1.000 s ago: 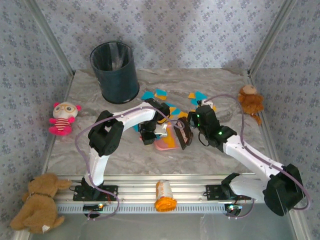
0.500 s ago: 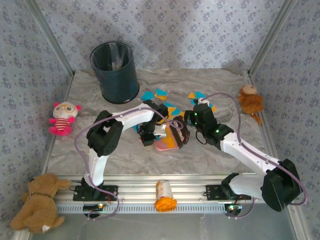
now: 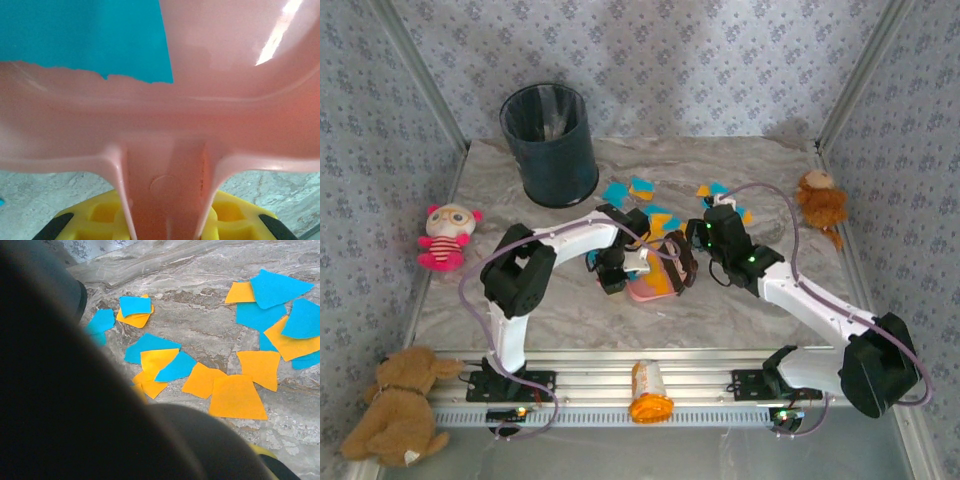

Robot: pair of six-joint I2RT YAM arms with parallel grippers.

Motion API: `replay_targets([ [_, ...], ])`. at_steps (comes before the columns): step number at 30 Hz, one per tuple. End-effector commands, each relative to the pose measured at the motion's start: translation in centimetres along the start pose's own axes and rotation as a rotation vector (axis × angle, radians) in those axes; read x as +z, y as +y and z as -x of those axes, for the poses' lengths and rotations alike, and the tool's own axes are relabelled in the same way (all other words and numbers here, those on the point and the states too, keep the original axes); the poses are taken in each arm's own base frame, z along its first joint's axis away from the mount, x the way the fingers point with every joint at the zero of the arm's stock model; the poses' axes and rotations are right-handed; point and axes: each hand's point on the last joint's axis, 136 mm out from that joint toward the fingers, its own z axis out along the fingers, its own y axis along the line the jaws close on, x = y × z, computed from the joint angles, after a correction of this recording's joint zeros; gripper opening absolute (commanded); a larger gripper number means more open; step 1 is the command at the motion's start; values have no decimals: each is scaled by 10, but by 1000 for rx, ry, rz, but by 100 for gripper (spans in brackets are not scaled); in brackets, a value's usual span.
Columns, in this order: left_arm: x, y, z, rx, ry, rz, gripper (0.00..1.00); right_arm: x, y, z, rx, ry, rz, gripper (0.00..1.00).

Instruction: Sweep away the paper scraps from the table

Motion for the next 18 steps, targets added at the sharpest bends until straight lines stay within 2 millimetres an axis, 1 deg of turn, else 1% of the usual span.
replay_targets([
  [1, -7, 5, 7, -36, -64, 15, 20, 3, -3, -19, -33, 78, -29, 0],
  [11, -7, 8, 4, -48, -77, 29, 26, 2, -4, -19, -37, 80, -35, 0],
  [18, -7, 8, 4, -47, -85, 34, 27, 2, -3, -18, -37, 80, -35, 0],
])
